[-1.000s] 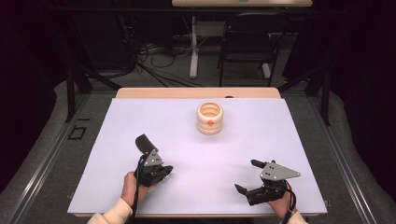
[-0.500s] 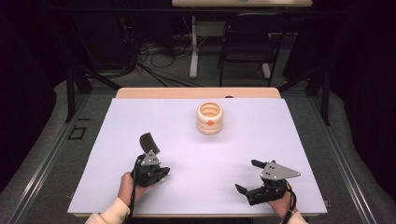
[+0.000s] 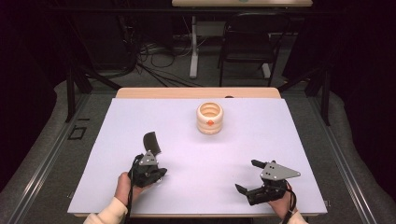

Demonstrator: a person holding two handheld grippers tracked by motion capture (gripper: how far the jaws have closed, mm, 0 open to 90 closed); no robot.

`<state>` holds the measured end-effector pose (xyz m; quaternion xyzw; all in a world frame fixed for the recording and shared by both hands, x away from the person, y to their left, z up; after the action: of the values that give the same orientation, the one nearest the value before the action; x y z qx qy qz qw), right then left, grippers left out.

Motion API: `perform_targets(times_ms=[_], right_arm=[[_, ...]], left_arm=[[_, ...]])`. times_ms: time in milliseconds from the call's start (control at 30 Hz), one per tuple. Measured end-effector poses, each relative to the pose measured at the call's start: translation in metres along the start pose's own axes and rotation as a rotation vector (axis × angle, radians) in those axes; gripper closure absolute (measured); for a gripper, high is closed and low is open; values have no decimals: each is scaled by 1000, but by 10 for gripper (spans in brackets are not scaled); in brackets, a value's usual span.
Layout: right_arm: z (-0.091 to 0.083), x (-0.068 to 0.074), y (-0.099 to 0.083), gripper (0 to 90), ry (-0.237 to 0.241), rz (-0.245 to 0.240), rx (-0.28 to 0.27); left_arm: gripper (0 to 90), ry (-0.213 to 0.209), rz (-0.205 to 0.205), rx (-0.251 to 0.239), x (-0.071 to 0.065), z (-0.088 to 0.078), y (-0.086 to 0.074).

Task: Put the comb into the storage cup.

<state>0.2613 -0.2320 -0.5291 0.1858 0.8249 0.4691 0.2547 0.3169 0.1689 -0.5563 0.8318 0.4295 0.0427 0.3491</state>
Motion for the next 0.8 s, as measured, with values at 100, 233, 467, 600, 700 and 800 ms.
perform_targets(times_ms=[100, 233, 467, 600, 700, 800], right_arm=[[0, 0, 0, 0, 2, -2, 1], [0, 0, 0, 0, 1, 1, -1], [0, 0, 0, 0, 3, -2, 5], [0, 0, 0, 0, 2, -2, 4], [0, 0, 0, 0, 3, -1, 5], [0, 0, 0, 0, 3, 0, 2]], left_arm=[[900, 1, -1, 1, 0, -1, 0], [900, -2, -5, 10, 2, -3, -1], [900, 0, -12, 24, 4, -4, -2], [900, 6, -12, 29, 5, -5, -2], [900, 8, -16, 27, 6, -5, -2], [900, 10, -18, 35, 8, -6, -2]])
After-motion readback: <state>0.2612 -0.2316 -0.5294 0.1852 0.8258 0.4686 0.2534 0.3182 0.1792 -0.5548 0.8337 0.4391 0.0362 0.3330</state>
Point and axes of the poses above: each handheld gripper's, and its own axes: z roughly forward along the jaws, y roughly out of its top, x roughly to its left, the point moved 1 cm from there along z, roughly forward along the jaws, and after that the axes turned 14 degrees about -z, right-handed, at the moved point
